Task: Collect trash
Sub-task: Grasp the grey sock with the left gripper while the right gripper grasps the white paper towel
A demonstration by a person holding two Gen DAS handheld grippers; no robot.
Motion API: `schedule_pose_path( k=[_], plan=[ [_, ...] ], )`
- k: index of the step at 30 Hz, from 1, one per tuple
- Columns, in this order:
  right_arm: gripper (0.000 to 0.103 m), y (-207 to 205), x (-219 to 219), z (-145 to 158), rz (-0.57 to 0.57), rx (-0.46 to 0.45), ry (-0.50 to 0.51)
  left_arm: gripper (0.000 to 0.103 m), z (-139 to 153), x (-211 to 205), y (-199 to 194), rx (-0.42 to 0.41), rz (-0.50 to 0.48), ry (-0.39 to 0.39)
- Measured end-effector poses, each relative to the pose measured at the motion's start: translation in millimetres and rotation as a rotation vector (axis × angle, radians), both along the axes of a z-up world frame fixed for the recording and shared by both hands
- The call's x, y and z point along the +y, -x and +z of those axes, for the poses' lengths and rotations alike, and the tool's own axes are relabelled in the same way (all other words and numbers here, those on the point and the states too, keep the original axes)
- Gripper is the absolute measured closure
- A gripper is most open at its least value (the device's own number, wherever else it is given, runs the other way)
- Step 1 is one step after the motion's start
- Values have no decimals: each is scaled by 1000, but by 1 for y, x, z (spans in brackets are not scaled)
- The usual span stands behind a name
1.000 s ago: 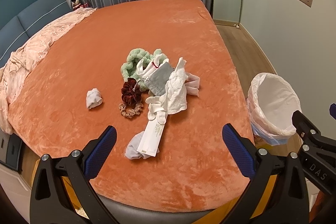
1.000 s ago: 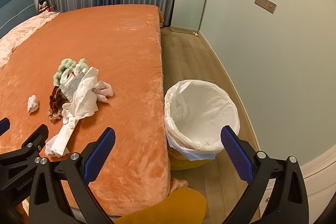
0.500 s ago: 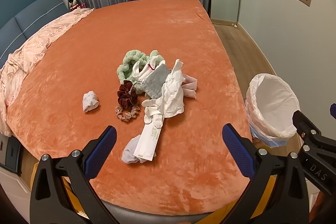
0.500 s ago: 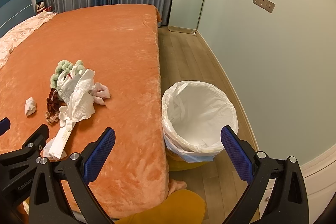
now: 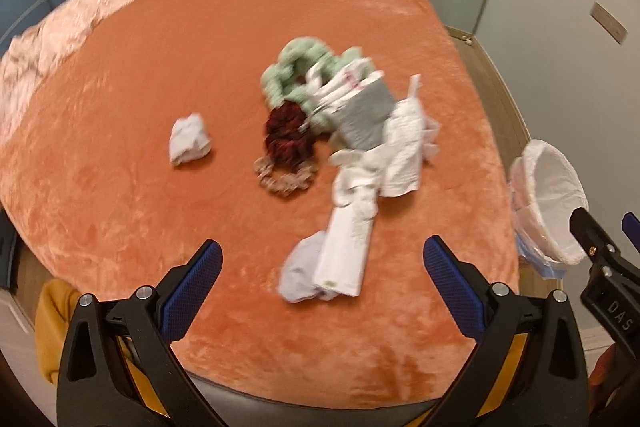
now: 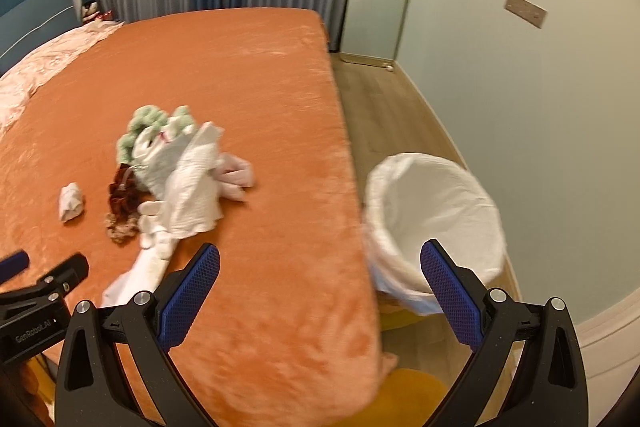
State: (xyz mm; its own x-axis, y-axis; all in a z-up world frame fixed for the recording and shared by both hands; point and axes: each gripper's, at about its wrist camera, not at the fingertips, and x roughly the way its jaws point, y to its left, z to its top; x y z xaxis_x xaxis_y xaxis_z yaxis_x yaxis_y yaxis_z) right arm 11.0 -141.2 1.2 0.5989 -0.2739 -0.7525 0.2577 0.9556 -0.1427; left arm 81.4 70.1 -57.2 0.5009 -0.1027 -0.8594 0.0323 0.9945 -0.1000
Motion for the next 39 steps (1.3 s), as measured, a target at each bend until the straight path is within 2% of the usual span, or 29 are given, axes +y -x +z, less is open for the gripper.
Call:
schedule_pose_path(
  k=[4, 6, 8, 16, 17, 21, 23, 24, 26, 28, 33, 39],
  plan=[
    [7, -22, 26, -17, 38, 21, -38, 7, -30, 37, -7, 81, 67, 66],
    [7, -33, 37, -27, 52, 40, -58, 8, -50, 51, -12, 141, 97, 131],
    [7, -40, 46, -35, 62, 51, -66, 12, -66, 59, -15, 191, 132, 174],
    [9, -64, 63, -62, 61, 92, -81, 19, -102, 51, -31, 297, 94, 287],
    [9, -66, 62, -62, 60, 94, -83, 21, -105, 48, -31, 306, 84, 296],
    [13, -74, 61, -64, 53, 103, -94, 44, -121, 43, -35, 354, 65, 340],
    [17, -76, 61, -67, 55, 113, -103, 52, -127, 44, -36, 379, 74, 394],
    [18, -77, 62, -70, 56, 121, -109, 61, -128, 45, -36, 385, 74, 422],
    [24, -78, 64, -73, 61, 131, -122, 67, -127, 45, -39, 380, 80, 449],
    [29, -80, 67, -77, 75, 145, -134, 82, -121, 47, -40, 354, 71, 452],
    [33, -85, 72, -80, 94, 152, -144, 88, -102, 44, -49, 297, 27, 456],
    [35, -102, 63, -78, 85, 140, -184, 89, -64, 41, -61, 166, -6, 311]
  ],
)
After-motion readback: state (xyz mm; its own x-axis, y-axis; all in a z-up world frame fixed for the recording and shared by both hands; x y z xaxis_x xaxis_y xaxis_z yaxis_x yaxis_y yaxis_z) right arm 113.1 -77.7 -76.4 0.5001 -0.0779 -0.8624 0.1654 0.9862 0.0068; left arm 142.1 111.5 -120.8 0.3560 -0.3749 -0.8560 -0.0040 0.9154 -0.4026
